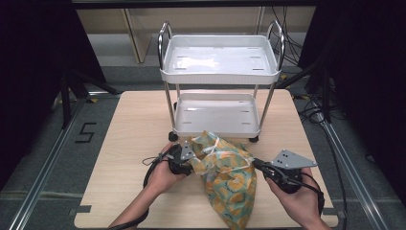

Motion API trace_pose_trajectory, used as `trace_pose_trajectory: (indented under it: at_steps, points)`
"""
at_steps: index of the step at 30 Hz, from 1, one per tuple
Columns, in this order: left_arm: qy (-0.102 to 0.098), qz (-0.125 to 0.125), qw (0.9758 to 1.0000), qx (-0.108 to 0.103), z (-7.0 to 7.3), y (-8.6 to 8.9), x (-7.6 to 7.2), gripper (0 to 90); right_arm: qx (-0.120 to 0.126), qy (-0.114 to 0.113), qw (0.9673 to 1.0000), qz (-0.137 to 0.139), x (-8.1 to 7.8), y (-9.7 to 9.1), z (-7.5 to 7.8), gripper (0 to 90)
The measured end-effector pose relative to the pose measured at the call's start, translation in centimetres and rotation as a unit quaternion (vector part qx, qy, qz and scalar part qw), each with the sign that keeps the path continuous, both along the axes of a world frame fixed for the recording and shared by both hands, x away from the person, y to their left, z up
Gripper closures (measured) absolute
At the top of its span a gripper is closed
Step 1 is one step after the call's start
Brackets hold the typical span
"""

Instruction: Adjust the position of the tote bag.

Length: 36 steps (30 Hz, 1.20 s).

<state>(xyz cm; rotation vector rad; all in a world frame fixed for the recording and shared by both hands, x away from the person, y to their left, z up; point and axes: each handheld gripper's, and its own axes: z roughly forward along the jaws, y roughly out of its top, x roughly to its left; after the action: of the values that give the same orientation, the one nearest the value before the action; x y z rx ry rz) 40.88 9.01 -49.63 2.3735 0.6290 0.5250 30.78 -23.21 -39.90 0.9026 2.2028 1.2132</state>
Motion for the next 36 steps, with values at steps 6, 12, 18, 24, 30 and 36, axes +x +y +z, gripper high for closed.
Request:
trace_pose_trajectory:
  at_steps: [6, 12, 18, 24, 30, 36]
  points:
    - [-0.007, -0.004, 1.0000, 0.005, 0.5, -0.2, 0.0, 75.7, 0.001, 0.006, 1.0000, 0.001, -0.2, 0.0, 0.0, 90.0]
    - [-0.009, 0.006, 0.9998, -0.016, 1.9, 1.3, -0.6, 87.5, 0.001, -0.001, 1.0000, -0.001, 0.0, -0.2, -0.1, 90.0]
    - [-0.023, 0.024, 0.9986, -0.042, 3.6, 3.4, -2.5, 88.6, -0.001, 0.005, 1.0000, -0.007, 0.0, -0.6, -0.2, 90.0]
    - [-0.046, 0.033, 0.9967, -0.058, 5.4, 5.0, -4.8, 88.9, -0.002, 0.008, 0.9999, -0.010, 0.1, -0.7, -0.3, 90.0]
    - [-0.053, 0.024, 0.9965, -0.061, 6.2, 5.8, -7.4, 89.0, -0.004, 0.011, 0.9998, -0.017, 0.3, -0.8, -0.4, 90.0]
    - [-0.035, 0.005, 0.9971, -0.067, 6.3, 5.5, -9.9, 89.1, -0.010, 0.024, 0.9995, -0.018, 0.6, -0.7, -0.8, 90.0]
